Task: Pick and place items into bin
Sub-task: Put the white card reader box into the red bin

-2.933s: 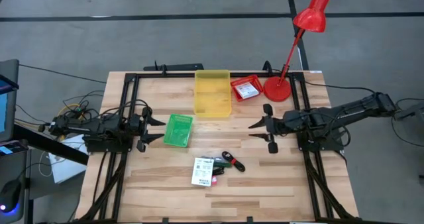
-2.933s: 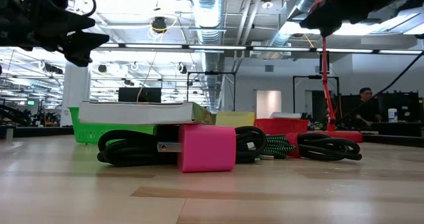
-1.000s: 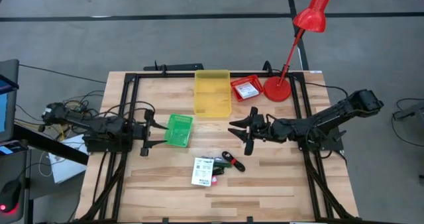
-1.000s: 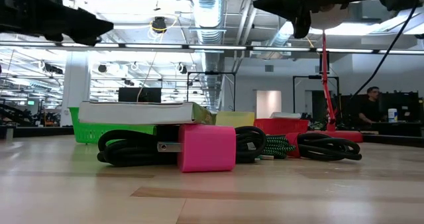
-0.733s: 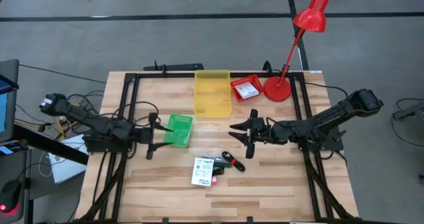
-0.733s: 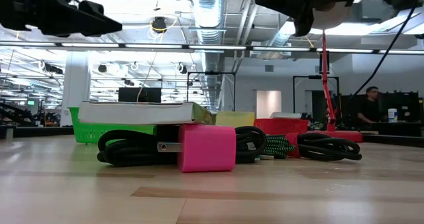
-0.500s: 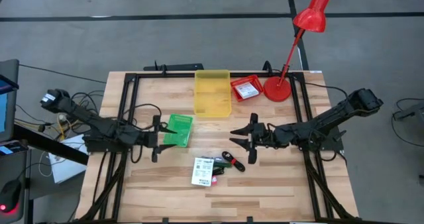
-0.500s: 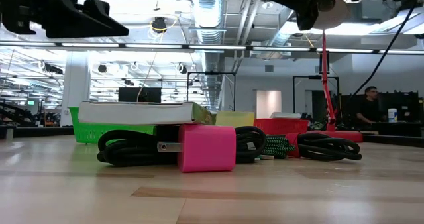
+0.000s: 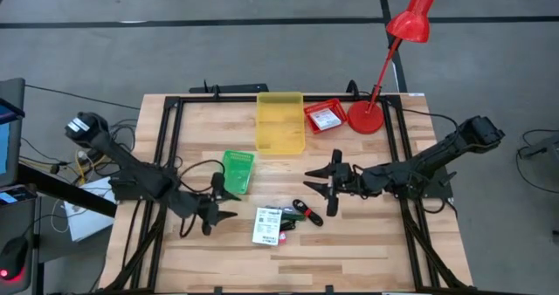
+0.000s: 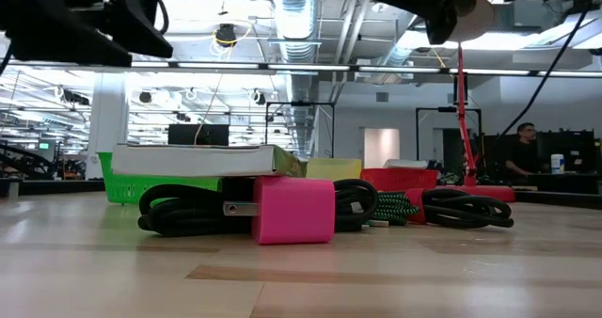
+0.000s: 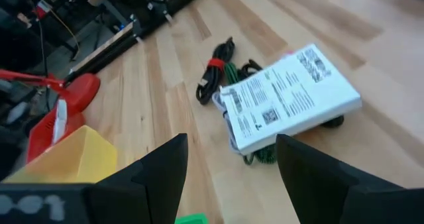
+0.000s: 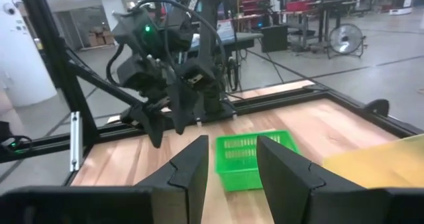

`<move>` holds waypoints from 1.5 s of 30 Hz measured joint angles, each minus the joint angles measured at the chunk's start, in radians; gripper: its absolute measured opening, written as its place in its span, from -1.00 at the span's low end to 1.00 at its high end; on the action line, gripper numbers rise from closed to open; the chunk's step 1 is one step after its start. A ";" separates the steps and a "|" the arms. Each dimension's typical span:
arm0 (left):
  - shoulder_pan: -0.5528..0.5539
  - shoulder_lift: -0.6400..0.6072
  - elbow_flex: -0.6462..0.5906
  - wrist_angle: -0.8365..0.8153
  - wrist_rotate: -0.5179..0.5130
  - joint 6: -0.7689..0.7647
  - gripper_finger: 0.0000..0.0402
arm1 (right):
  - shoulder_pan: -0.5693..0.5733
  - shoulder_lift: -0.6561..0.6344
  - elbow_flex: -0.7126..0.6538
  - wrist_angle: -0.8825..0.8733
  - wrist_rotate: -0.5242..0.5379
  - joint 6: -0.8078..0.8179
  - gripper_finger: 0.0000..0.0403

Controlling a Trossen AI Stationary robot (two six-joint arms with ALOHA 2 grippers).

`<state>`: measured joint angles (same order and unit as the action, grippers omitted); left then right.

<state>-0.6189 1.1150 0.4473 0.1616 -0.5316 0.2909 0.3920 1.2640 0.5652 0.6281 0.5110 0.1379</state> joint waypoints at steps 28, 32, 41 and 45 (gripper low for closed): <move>-0.209 0.623 0.343 0.002 -0.242 0.114 0.10 | 0.174 0.000 0.000 0.001 -0.016 0.125 -0.40; -0.212 0.623 0.344 -0.014 -0.244 0.075 0.10 | 0.201 0.000 0.000 0.001 -0.015 0.126 -0.40; -0.213 0.623 0.344 -0.129 -0.244 -0.015 0.10 | 0.224 0.000 0.000 0.001 -0.014 0.126 -0.40; -0.213 0.623 0.344 -0.127 -0.244 0.013 0.10 | 0.223 0.000 0.000 0.001 -0.012 0.126 -0.40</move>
<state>-0.8322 1.7378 0.7910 0.0342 -0.7754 0.3037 0.6147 1.2640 0.5652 0.6290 0.4988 0.2634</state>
